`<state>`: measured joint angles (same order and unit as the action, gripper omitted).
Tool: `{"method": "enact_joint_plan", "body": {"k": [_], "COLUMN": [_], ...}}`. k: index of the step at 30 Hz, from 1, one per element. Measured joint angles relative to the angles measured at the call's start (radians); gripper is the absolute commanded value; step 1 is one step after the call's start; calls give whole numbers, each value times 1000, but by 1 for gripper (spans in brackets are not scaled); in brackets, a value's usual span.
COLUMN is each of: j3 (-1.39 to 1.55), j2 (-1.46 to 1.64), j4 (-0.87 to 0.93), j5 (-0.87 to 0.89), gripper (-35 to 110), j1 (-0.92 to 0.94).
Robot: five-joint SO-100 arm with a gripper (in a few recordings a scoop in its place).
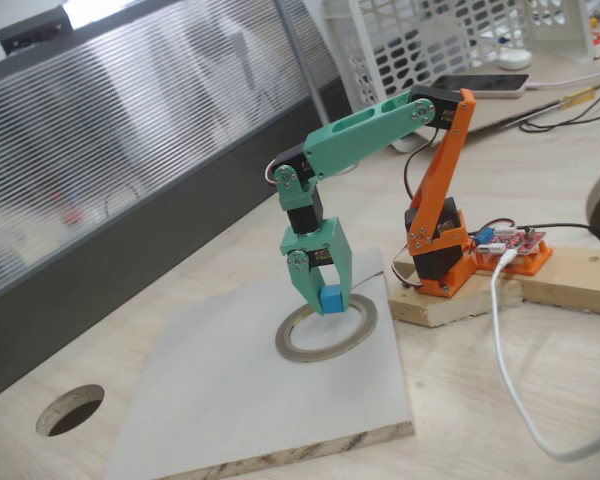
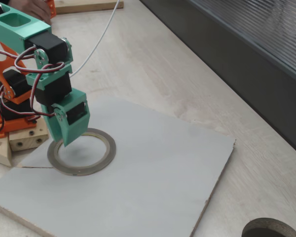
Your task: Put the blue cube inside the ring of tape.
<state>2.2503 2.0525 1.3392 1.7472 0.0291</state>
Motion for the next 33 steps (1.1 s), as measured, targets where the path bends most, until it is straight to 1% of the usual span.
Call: {"method": "enact_joint_plan", "body": {"k": [9,33], "j3": [6,6], "j2": [0,0], "j4": [-101,-109], "j5": [0,0], "gripper": [11,11], "j1": [0,-3]}}
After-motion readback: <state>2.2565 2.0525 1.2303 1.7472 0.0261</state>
